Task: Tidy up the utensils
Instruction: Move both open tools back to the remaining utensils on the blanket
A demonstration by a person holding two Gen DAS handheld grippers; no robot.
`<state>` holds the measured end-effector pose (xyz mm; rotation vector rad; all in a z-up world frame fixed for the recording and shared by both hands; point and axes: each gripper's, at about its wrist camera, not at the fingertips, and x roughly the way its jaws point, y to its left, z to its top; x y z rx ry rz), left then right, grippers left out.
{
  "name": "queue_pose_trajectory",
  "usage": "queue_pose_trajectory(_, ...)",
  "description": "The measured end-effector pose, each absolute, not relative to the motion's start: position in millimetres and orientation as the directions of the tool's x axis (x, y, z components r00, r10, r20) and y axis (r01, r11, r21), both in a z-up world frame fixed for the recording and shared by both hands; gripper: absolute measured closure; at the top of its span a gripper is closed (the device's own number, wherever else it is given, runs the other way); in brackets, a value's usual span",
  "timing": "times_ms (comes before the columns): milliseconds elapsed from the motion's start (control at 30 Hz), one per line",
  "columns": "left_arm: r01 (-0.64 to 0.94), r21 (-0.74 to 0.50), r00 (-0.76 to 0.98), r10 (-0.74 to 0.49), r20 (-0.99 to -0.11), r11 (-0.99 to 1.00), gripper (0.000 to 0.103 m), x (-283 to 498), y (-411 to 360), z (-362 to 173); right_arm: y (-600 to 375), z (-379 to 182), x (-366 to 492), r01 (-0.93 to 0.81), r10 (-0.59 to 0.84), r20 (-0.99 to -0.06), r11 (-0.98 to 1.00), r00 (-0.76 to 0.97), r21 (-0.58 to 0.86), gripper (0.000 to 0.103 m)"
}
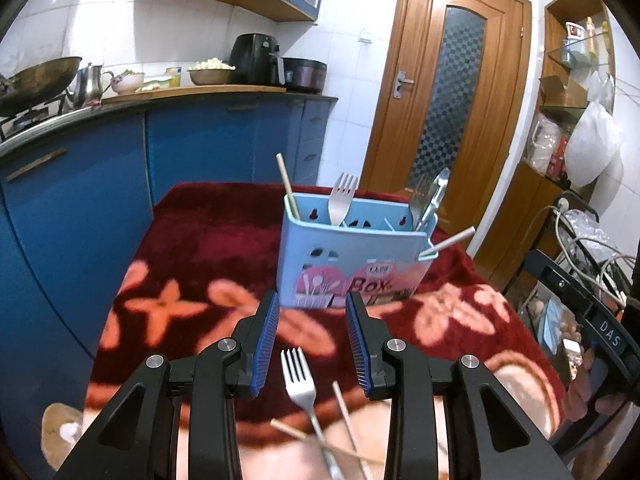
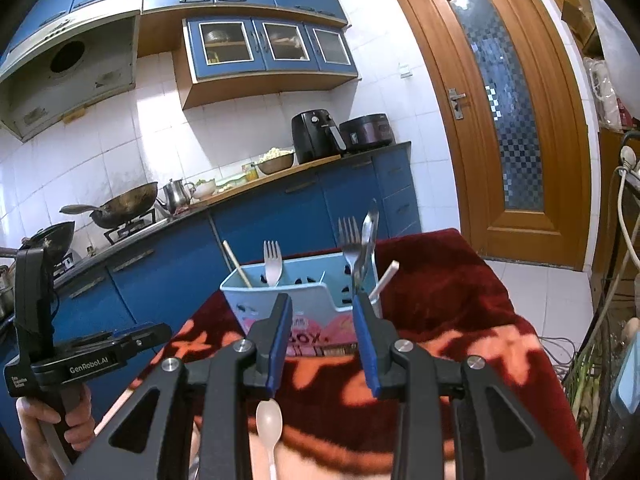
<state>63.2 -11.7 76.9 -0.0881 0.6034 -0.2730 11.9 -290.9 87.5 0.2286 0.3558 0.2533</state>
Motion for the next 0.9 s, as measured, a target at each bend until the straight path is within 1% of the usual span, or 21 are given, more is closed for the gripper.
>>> queue_pose_trajectory(633,0.122,-0.148,0.736,-0.189,-0.65,0.981,0.068,32.3,26.4,35.8,-266.6,38.5,-12.8,-0.229,0.337,-0.449,0.933,0.827,0.278,0.068)
queue_pose_trajectory(900,0.088,-0.138,0.723,-0.159,-0.673,0.986,0.068,25.7,38.0,23.2,-243.1,24.6,-17.8,-0.275,0.369,-0.508,0.928,0.778,0.253,0.068)
